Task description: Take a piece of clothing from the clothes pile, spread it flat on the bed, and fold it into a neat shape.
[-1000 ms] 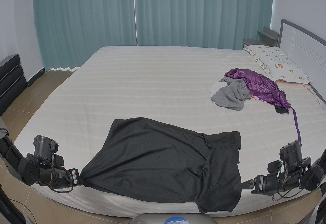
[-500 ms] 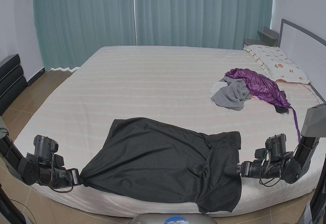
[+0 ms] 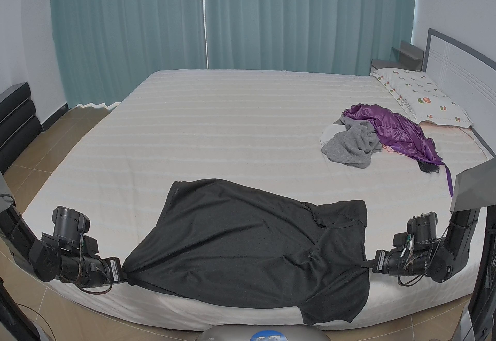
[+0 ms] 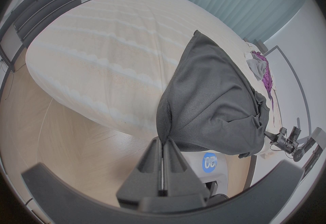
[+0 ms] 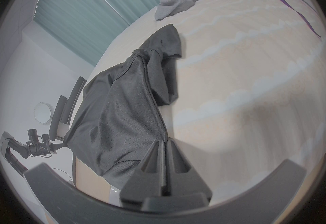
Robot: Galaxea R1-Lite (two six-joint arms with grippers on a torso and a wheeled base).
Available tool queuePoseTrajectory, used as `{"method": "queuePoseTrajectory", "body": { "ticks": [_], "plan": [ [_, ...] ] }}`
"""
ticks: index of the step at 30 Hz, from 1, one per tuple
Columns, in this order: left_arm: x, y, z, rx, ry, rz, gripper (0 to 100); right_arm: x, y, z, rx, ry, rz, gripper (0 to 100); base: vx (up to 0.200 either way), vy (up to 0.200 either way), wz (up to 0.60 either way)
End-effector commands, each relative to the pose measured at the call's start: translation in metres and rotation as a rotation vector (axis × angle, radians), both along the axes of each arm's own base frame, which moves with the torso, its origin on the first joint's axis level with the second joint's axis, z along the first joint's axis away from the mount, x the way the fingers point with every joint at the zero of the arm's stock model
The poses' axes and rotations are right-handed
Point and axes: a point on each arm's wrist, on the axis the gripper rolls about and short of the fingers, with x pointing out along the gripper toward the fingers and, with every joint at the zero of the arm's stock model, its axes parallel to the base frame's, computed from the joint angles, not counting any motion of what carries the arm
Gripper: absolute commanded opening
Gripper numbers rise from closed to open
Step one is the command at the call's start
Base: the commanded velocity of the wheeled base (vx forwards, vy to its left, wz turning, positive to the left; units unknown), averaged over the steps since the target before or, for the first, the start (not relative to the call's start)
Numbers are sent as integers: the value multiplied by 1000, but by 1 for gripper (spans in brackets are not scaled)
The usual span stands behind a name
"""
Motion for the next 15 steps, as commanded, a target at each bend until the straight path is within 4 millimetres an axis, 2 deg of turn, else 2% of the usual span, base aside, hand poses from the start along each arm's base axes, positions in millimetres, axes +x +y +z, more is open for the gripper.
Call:
{"method": "queuePoseTrajectory", "body": {
  "ticks": [1, 15],
  "plan": [
    [0, 0, -2, 0, 12, -1, 0, -13, -12, 5, 2, 3, -34, 0, 0, 0, 0],
    [0, -10, -12, -1, 61, -42, 0, -66, -40, 18, -84, 37, -42, 0, 0, 0, 0]
  ]
}}
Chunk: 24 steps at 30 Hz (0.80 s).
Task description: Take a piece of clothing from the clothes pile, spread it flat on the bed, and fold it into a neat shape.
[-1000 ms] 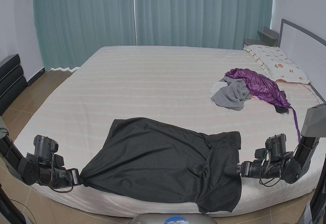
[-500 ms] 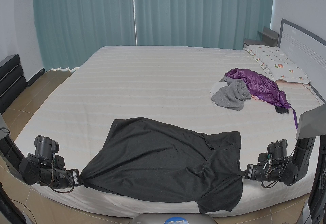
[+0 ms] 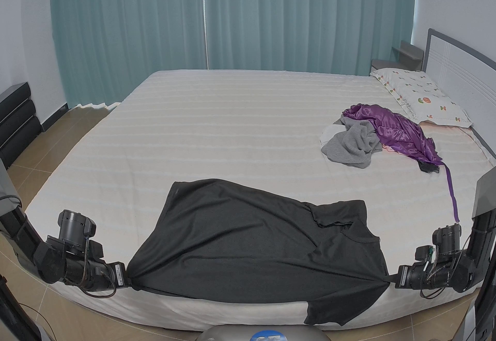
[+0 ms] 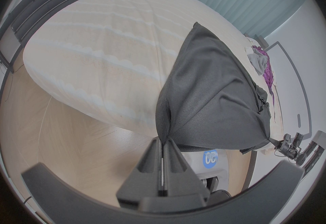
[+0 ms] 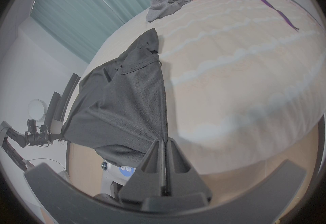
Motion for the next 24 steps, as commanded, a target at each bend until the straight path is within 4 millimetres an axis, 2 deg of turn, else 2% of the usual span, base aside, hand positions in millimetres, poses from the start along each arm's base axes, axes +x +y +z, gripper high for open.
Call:
{"method": "queuePoseTrajectory", "body": {
  "ticks": [1, 5, 10, 16, 17, 19, 20, 24],
  "plan": [
    [0, -7, -7, 0, 34, -27, 0, -15, -12, 5, -27, 10, -30, 0, 0, 0, 0],
    [1, -9, -11, 1, 49, -36, 0, -18, -21, 7, -33, 16, -70, 0, 0, 0, 0],
    [1, -11, -11, -3, 50, -39, 0, -21, -20, 3, -33, 58, -52, 0, 0, 0, 0],
    [6, -15, -13, -28, 30, -16, 0, -9, -15, 2, -17, 13, -23, 0, 0, 0, 0],
    [8, -17, -14, -37, 24, -6, 0, -6, -13, 1, -13, 11, -22, 100, 0, 0, 0],
    [9, -19, -14, -49, 15, 6, 0, -3, -11, -1, -5, 14, -21, 100, 0, 0, 0],
    [10, -21, -15, -56, 17, 10, 100, -1, -10, -2, 2, 15, -22, 100, 0, 0, 0],
    [12, -21, -15, -69, 13, 19, 100, 13, -11, 7, 27, -54, -60, 100, 0, 0, 0]
  ]
}}
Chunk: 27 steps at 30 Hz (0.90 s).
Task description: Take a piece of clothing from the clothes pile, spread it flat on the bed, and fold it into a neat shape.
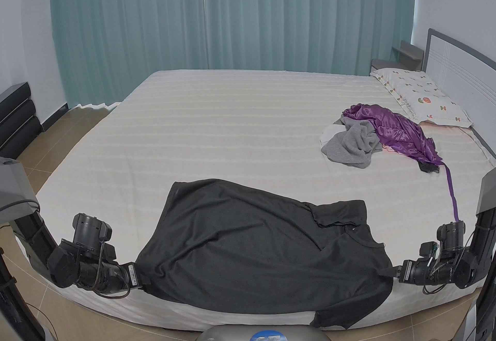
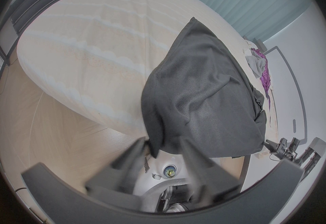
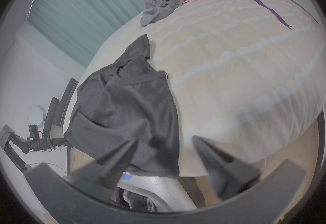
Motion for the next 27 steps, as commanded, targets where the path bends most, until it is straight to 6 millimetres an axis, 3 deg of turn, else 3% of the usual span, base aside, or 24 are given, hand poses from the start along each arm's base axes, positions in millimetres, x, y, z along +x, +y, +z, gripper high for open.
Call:
{"method": "queuePoseTrajectory", "body": {
  "ticks": [1, 2, 3, 10, 13, 18, 27],
  "plan": [
    [3, -1, -1, -8, 1, 3, 100, 15, 0, 10, 21, -75, -28, 100, 0, 0, 0],
    [3, -1, -1, -8, 1, 3, 100, 15, 0, 10, 21, -75, -28, 100, 0, 0, 0],
    [4, 0, 1, -19, -7, 20, 100, 26, 2, 23, 66, -133, -67, 100, 0, 0, 0],
    [8, 4, 23, -42, -100, 65, 100, 41, 24, 34, 272, -123, -179, 100, 0, 0, 0],
    [9, 9, 42, -57, -184, 84, 100, 42, 25, 44, 340, -156, -236, 100, 0, 0, 0],
    [16, 8, 46, -110, -191, 148, 100, 39, 25, 43, 369, -133, -256, 100, 0, 0, 0],
    [29, 6, 42, -136, -178, 181, 100, 35, 26, 40, 384, -104, -270, 100, 200, 0, 0]
  ]
}}
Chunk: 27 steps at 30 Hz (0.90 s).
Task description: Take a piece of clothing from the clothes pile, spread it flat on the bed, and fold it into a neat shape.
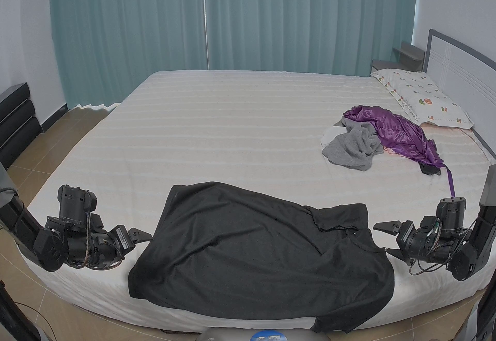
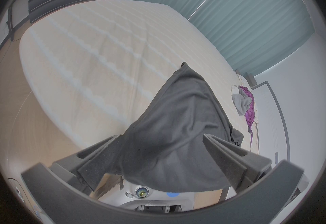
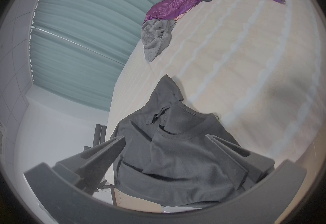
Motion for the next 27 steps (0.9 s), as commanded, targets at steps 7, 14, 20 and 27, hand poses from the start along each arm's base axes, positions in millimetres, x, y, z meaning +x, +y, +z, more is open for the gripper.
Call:
{"method": "queuePoseTrajectory", "body": {
  "ticks": [7, 14, 20, 27],
  "plan": [
    [32, -6, 2, -17, -38, 3, 100, -5, 3, -3, 4, 24, 14, 100, 0, 0, 0],
    [78, -11, -4, -23, -83, -2, 100, -5, 7, -8, 3, 43, 26, 100, 0, 0, 0],
    [132, -17, -22, -35, -125, -21, 100, -5, 7, -10, 4, 54, 25, 100, 0, 0, 0],
    [176, -27, -42, -29, -137, -52, 100, -4, 8, -12, 3, 59, 30, 100, 0, 0, 0]
  ]
}}
